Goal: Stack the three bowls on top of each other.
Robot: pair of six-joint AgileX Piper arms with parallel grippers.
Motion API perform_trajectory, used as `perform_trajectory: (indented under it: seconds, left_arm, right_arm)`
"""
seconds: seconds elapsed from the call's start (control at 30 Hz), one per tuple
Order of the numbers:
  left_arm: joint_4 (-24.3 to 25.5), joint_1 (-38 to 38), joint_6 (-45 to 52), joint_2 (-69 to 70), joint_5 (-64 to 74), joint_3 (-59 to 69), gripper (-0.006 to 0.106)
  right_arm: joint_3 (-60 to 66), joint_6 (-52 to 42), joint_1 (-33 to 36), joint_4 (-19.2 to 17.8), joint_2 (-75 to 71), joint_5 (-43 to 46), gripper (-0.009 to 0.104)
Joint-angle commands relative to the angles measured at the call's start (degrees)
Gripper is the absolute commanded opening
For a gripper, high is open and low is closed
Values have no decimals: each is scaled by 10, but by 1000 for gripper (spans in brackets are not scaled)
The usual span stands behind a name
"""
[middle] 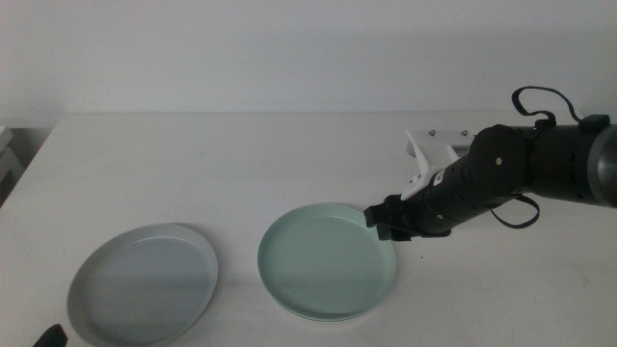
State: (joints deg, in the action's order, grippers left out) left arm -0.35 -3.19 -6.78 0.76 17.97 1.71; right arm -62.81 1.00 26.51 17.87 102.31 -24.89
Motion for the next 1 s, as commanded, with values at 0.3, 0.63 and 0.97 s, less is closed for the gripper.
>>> perform_trajectory:
  seconds: [0.3,0.63,0.97]
  left_arm:
    - [-5,0,-8,8,-42,3,90]
    - [-5,0,-8,8,-42,3,90]
    - [-5,0,-8,8,-42,3,90]
  right_arm:
    - [-12,-47,1,-20,-216,-71,63]
    - [-6,-120,1,-16,-458,-151,63]
    - [83,-124,1,-17,-692,-180,63]
